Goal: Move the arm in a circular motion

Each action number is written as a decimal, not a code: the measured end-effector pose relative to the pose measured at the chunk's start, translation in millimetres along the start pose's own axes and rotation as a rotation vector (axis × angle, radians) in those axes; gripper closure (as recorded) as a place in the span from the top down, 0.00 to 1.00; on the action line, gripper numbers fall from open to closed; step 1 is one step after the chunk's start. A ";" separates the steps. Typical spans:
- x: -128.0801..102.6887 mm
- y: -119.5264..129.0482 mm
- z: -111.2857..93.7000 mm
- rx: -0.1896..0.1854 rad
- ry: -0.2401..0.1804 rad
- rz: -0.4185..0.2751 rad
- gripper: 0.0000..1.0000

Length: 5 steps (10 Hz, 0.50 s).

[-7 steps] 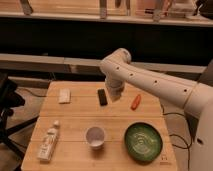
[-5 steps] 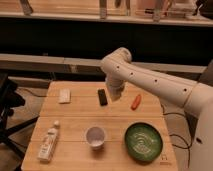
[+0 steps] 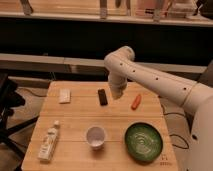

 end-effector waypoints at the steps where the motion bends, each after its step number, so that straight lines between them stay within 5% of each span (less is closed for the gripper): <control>1: 1.7 2.2 -1.5 0.004 -0.007 0.006 0.00; 5: 20.1 14.6 -1.5 0.008 -0.023 0.055 0.00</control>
